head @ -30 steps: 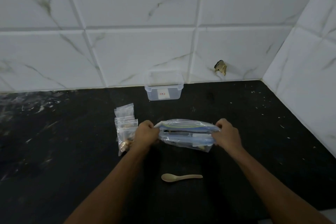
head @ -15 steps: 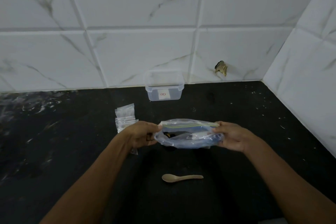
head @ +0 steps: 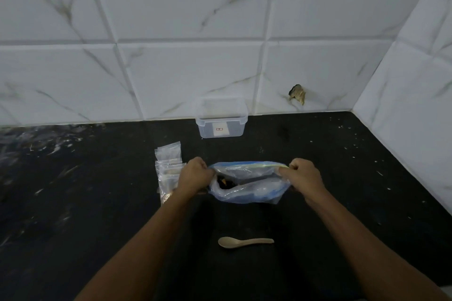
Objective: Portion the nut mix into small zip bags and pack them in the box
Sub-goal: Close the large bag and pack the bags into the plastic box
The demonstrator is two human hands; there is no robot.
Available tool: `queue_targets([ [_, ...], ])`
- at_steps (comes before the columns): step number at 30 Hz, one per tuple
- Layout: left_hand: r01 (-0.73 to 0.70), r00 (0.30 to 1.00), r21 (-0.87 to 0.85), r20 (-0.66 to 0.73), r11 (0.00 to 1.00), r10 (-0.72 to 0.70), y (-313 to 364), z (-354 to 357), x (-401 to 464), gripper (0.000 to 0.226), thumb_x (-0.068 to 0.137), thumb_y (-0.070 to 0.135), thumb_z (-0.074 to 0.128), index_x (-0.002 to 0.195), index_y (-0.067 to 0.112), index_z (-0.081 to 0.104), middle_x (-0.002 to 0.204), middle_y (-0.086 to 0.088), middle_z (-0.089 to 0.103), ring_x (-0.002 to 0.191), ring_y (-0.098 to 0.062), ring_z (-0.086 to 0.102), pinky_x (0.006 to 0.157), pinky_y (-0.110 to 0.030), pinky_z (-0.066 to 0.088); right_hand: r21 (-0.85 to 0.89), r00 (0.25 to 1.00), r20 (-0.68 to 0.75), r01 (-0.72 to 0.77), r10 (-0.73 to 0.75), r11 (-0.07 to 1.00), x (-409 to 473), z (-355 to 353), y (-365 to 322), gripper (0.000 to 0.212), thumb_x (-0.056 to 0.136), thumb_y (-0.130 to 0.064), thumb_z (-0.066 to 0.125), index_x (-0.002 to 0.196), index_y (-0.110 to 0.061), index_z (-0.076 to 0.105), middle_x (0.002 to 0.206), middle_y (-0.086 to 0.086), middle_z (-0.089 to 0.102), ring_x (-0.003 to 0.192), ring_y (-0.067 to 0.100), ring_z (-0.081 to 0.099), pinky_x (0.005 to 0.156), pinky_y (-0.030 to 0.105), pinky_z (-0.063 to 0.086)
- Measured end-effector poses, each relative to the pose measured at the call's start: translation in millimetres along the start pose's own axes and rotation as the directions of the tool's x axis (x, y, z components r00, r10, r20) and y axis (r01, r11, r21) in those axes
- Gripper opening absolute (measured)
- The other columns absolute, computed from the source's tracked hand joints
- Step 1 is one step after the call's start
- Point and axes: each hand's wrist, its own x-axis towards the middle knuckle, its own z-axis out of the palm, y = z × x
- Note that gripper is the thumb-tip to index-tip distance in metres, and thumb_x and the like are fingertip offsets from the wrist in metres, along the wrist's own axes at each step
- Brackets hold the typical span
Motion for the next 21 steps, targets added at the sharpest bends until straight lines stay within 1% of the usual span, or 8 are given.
queue_targets([
  [4,0.267,0.951,-0.434,0.264,0.860,-0.162,8.1,-13.9,-3.4,0.017,0.093,0.012,0.063,0.107,0.009,0.054,0.107,-0.018,0.066,0.091,-0.028,0.068,0.071,-0.041,0.061,0.521,0.902,0.431,-0.260,0.013,0.813,4.7,-18.3,1.5,0.024,0.084,-0.005,0.068,0.106,-0.007,0.058,0.103,0.015,0.072,0.092,0.024,0.069,0.078,0.035,0.055],
  [7,0.344,0.895,-0.579,0.441,0.739,-0.071,6.9,-24.4,-4.0,0.021,0.091,0.000,0.063,0.107,0.008,0.053,0.099,-0.015,0.072,0.082,-0.023,0.073,0.067,-0.036,0.061,0.568,0.883,0.469,-0.276,-0.030,0.776,7.0,-29.0,2.1,0.028,0.086,0.006,0.061,0.112,-0.005,0.056,0.108,0.016,0.068,0.100,0.027,0.066,0.084,0.037,0.055],
  [9,0.310,0.891,-0.554,0.453,0.773,-0.033,7.1,-25.6,-3.6,0.019,0.088,-0.002,0.064,0.101,0.008,0.054,0.093,-0.014,0.073,0.079,-0.022,0.073,0.067,-0.035,0.062,0.568,0.908,0.420,-0.256,-0.008,0.782,9.3,-29.5,3.4,0.020,0.087,0.004,0.062,0.103,-0.006,0.056,0.103,0.016,0.068,0.093,0.026,0.068,0.079,0.038,0.056],
  [12,0.233,0.932,-0.426,0.355,0.874,-0.076,13.4,-23.9,-3.9,0.013,0.091,0.003,0.064,0.095,0.008,0.053,0.091,-0.017,0.070,0.074,-0.022,0.072,0.063,-0.033,0.061,0.422,0.954,0.293,-0.182,0.056,0.888,11.3,-22.6,2.3,0.014,0.088,-0.001,0.063,0.085,-0.010,0.053,0.087,0.013,0.064,0.073,0.020,0.064,0.063,0.033,0.054],
  [14,0.190,0.965,-0.325,0.233,0.926,-0.117,16.0,-18.3,-5.2,0.010,0.094,0.004,0.059,0.093,0.009,0.051,0.093,-0.017,0.068,0.071,-0.021,0.071,0.054,-0.029,0.059,0.100,0.999,0.042,-0.023,0.018,0.995,10.9,-16.3,1.6,0.018,0.087,-0.005,0.061,0.076,-0.013,0.050,0.072,0.010,0.058,0.060,0.019,0.055,0.051,0.031,0.043],
  [17,0.034,0.999,-0.079,-0.026,0.996,-0.036,9.2,-5.5,-5.1,0.013,0.092,0.008,0.061,0.089,0.014,0.050,0.093,-0.012,0.066,0.075,-0.022,0.072,0.057,-0.032,0.060,-0.395,0.946,-0.259,0.081,-0.195,0.915,0.4,-6.9,-2.3,0.014,0.087,-0.010,0.056,0.075,-0.014,0.049,0.064,0.001,0.048,0.059,0.023,0.047,0.048,0.030,0.031],
  [19,-0.067,0.990,0.057,-0.123,0.996,0.073,5.5,-3.1,-4.0,0.015,0.089,0.011,0.063,0.084,0.017,0.050,0.087,-0.007,0.065,0.077,-0.021,0.069,0.068,-0.040,0.061,-0.468,0.928,-0.293,0.071,-0.231,0.881,-2.9,-3.9,-2.5,0.007,0.088,-0.012,0.052,0.082,-0.013,0.049,0.065,0.000,0.047,0.057,0.021,0.044,0.051,0.030,0.032],
  [21,-0.123,0.985,0.094,-0.113,0.988,0.133,6.3,-5.8,-2.9,0.015,0.089,0.013,0.063,0.082,0.018,0.050,0.084,-0.004,0.062,0.076,-0.018,0.065,0.070,-0.036,0.059,-0.354,0.967,-0.212,0.055,-0.138,0.934,1.0,-5.9,-0.2,0.008,0.089,-0.016,0.055,0.084,-0.014,0.050,0.068,0.002,0.056,0.055,0.019,0.052,0.053,0.032,0.043],
])
